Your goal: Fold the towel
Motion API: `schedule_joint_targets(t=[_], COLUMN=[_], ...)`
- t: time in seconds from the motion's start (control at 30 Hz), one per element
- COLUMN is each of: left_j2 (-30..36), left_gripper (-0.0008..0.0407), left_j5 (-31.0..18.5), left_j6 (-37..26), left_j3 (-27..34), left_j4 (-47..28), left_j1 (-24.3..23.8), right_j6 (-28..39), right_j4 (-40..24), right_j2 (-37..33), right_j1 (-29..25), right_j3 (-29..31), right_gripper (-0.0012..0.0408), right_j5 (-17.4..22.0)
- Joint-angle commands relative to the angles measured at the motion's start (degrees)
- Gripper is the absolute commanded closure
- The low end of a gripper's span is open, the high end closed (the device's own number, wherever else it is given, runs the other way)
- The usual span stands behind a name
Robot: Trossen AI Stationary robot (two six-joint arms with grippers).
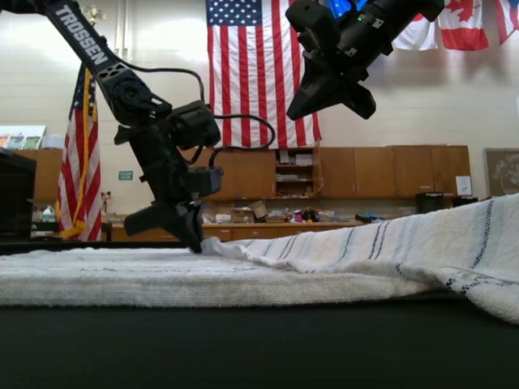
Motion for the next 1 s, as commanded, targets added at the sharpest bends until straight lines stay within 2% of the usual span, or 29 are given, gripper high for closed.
schedule_joint_targets(t=[0.0,0.17,0.37,0.7,0.97], left_j2=[-0.26,-0.02,-2.16,-10.64,-17.2], left_gripper=[0.0394,0.0399,0.0399,0.0399,0.0399], left_j5=[-0.46,-4.17,-4.83,-6.34,-7.78], left_j6=[0.13,1.81,2.21,2.23,3.54], left_j3=[0.04,0.04,0.04,0.37,0.35], left_j4=[0.35,0.33,-0.2,-5.25,-8.04], left_j1=[0.28,0.46,0.46,0.55,4.87], right_j6=[0.0,0.0,-0.02,-0.02,0.0], right_j4=[0.02,0.0,-0.02,0.0,-0.02], right_j2=[0.02,0.02,0.02,0.02,0.02], right_j1=[0.0,0.0,0.0,0.0,0.0], right_j3=[0.0,0.0,0.0,0.0,0.0], right_gripper=[0.0391,0.0391,0.0391,0.0391,0.0391], right_j5=[0.0,0.0,0.0,0.0,0.0])
